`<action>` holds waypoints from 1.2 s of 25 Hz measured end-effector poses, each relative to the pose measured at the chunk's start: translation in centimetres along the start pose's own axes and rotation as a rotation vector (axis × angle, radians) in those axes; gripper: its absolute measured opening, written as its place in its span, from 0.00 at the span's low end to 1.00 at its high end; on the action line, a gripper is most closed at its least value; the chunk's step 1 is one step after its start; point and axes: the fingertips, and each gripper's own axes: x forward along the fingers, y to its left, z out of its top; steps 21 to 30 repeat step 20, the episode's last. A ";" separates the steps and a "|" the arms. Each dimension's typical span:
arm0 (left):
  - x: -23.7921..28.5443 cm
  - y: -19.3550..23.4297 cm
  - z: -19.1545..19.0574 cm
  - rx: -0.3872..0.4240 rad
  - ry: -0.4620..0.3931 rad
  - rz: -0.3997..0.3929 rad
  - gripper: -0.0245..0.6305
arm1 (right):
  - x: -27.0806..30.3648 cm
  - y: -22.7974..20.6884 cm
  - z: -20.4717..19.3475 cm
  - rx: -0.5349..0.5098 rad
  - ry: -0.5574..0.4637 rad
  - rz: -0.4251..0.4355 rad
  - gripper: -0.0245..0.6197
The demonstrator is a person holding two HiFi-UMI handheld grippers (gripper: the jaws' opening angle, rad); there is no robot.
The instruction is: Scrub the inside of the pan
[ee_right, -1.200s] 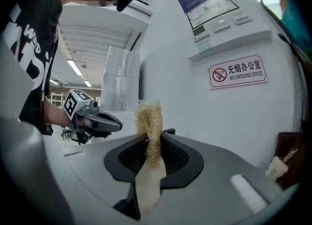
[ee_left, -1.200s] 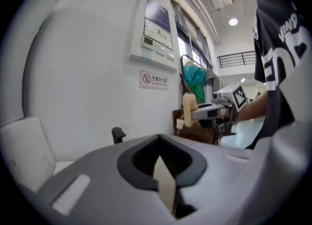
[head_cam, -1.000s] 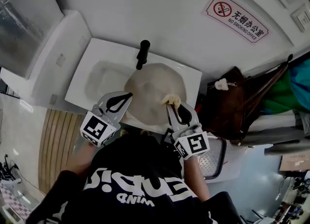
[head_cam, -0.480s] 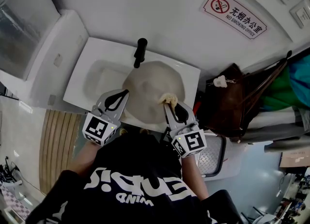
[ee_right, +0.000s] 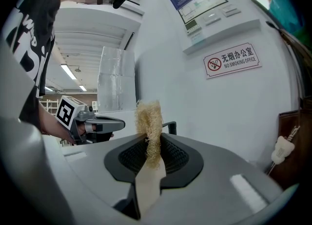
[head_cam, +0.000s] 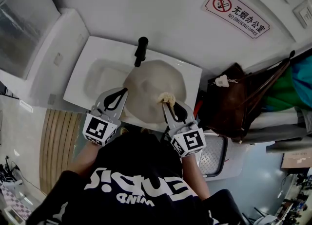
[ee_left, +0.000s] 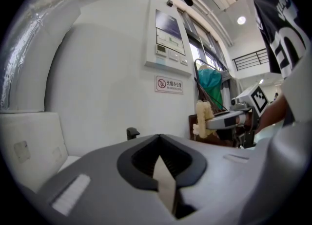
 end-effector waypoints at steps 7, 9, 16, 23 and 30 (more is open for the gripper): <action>0.2 -0.4 0.0 0.006 0.003 -0.008 0.03 | -0.3 -0.3 -0.4 0.008 0.004 -0.003 0.15; 0.2 -0.5 -0.1 0.007 0.004 -0.010 0.03 | -0.3 -0.4 -0.4 0.009 0.005 -0.006 0.15; 0.2 -0.4 -0.7 0.002 0.027 -0.011 0.03 | -0.4 -1.0 -0.1 -0.012 0.012 -0.017 0.15; 0.1 -0.3 -0.7 0.005 0.028 -0.012 0.03 | -0.5 -1.3 0.0 -0.016 0.015 -0.016 0.15; 0.1 -0.3 -0.7 0.005 0.028 -0.012 0.03 | -0.5 -1.3 0.0 -0.016 0.015 -0.016 0.15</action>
